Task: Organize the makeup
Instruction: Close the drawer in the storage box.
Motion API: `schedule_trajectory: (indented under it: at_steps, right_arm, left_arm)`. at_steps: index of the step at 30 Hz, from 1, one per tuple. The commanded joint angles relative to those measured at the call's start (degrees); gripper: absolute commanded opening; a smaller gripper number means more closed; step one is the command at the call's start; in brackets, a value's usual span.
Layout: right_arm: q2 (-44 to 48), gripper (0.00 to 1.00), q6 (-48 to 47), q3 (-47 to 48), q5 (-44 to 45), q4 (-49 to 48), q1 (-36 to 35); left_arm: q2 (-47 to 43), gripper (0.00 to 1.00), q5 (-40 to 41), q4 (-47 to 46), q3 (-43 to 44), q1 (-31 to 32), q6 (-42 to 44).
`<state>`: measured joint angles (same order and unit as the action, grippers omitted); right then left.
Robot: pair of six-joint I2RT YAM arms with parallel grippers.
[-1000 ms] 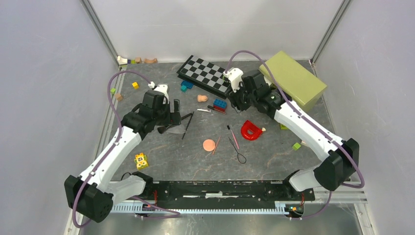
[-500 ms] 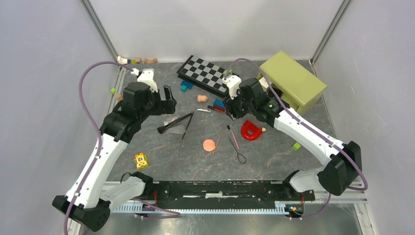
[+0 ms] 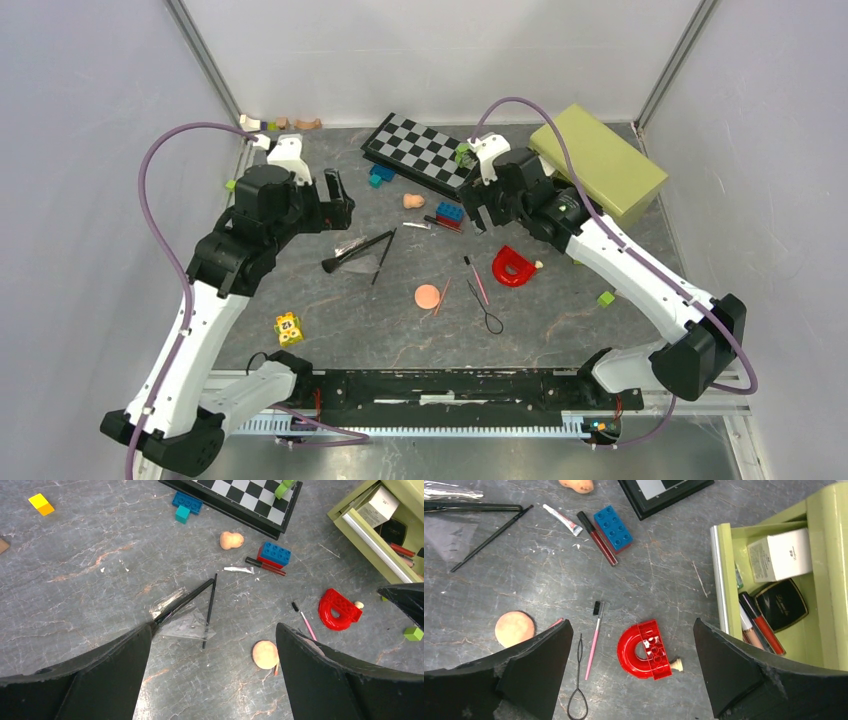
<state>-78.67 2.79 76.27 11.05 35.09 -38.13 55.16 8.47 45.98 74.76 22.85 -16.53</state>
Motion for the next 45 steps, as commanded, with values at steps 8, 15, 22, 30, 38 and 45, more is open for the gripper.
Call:
schedule_trajectory:
  at_steps: [8,15,22,30,38,45]
  right_arm:
    - [1.85,0.98,6.57,3.9,14.65,1.42,0.07]
    - [7.68,0.98,5.97,-5.7,19.02,-8.24,0.31]
    - [6.01,0.98,5.66,-9.29,20.97,-6.13,0.87]
    - [7.28,0.98,2.92,-10.2,18.99,-6.2,0.92]
    - [7.18,0.98,4.65,-7.72,12.57,-5.04,0.96]
    - [5.04,0.98,6.6,-5.16,8.27,-6.13,0.95]
  left_arm:
    - [1.62,1.0,-1.26,0.78,1.73,-0.28,0.5]
    - [3.13,1.0,0.31,2.02,-0.52,-0.32,-0.67]
    - [7.75,1.0,-1.86,1.68,-4.28,-0.26,-3.42]
    - [11.1,1.0,-3.61,2.02,-2.99,-0.31,-5.79]
    - [6.58,1.0,-8.11,0.47,-2.7,-0.31,-5.74]
    - [0.77,1.0,-4.48,-0.96,-4.69,-0.26,-4.73]
